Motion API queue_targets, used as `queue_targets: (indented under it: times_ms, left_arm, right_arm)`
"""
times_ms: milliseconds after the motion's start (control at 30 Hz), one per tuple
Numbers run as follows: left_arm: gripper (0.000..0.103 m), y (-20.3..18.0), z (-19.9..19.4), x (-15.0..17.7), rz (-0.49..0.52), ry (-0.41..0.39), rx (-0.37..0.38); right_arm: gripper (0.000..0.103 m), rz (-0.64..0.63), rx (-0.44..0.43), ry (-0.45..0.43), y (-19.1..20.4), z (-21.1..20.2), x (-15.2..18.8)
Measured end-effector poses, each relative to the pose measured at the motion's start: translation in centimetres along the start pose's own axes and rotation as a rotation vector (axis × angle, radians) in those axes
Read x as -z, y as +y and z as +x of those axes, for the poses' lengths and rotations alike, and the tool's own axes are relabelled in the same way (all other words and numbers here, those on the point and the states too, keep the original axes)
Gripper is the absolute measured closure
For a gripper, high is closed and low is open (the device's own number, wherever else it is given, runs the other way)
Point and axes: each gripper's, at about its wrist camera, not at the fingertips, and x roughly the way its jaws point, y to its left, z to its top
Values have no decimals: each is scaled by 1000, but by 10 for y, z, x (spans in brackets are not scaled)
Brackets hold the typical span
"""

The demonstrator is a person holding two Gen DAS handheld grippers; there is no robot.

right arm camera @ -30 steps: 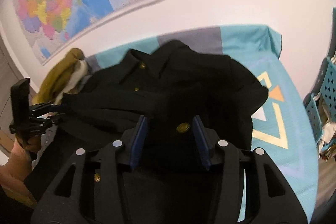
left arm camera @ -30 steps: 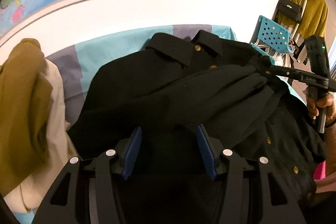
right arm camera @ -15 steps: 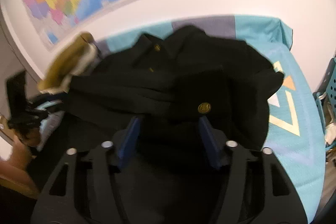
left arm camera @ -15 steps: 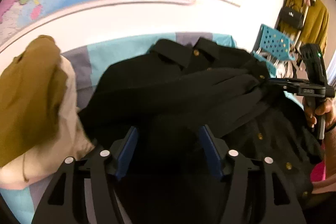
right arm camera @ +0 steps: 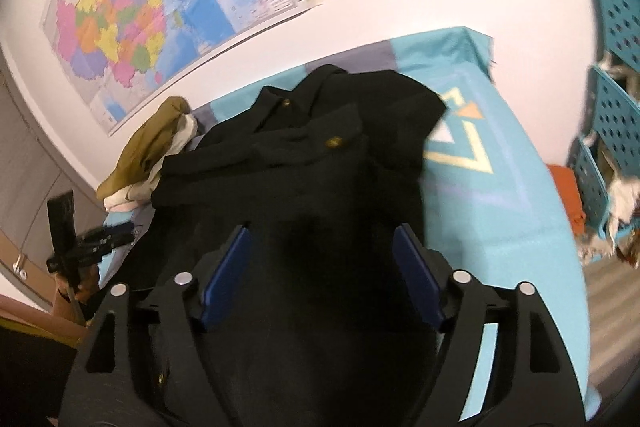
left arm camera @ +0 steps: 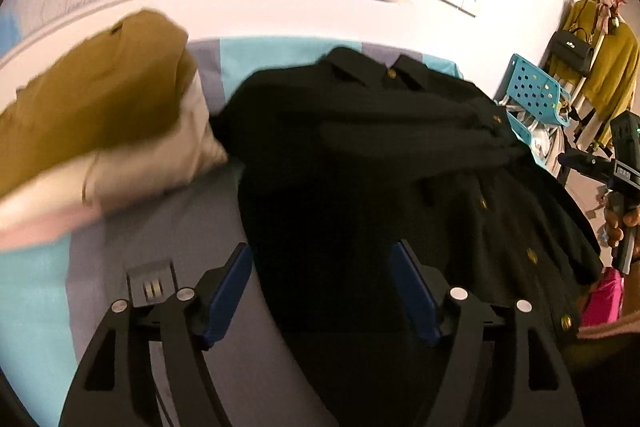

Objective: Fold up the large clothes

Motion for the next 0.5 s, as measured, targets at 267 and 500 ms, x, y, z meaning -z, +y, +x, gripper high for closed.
queue_targets:
  times_ms: [267, 500]
  left_arm:
    - [30, 9, -8, 41, -95, 91, 87]
    - [27, 6, -12, 62, -139, 133, 169]
  right_arm:
    - [17, 96, -10, 46, -32, -19, 44]
    - [14, 171, -70, 67, -47, -24, 69]
